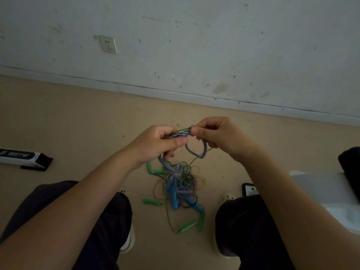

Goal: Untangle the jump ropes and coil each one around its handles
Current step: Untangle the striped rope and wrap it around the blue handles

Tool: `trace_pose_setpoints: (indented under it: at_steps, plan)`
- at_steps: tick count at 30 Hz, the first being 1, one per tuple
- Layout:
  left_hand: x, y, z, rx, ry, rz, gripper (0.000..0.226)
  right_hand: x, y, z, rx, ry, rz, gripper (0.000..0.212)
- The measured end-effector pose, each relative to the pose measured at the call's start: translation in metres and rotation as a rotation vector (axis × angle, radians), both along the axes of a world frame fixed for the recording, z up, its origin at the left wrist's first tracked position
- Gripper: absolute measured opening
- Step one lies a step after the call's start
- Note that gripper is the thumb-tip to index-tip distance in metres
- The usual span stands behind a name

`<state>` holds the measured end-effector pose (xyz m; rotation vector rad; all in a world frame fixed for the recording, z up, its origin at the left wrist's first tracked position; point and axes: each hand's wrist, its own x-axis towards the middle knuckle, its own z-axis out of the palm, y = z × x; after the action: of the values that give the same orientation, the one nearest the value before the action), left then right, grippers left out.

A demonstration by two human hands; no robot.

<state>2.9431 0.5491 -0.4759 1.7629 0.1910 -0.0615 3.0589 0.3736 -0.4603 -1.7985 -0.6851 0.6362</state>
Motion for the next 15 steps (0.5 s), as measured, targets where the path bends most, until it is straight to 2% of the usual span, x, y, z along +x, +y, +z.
trace_pose_setpoints:
  at_steps: [4, 7, 12, 15]
  plan:
    - [0.002, 0.0, 0.0, 0.046, 0.031, -0.023, 0.018, 0.001, 0.001, -0.005, 0.036, -0.16, -0.106, 0.007]
    - [0.002, 0.0, 0.0, -0.001, 0.033, -0.054, 0.023, -0.001, 0.004, -0.01, 0.004, -0.319, -0.173, 0.014]
    - [0.003, 0.004, -0.003, -0.136, 0.016, -0.04, 0.026, -0.005, 0.0, 0.0, 0.118, -0.253, -0.132, 0.018]
    - [0.005, 0.005, -0.004, -0.173, 0.035, -0.077, 0.026, -0.005, -0.003, 0.001, 0.095, -0.222, 0.023, 0.012]
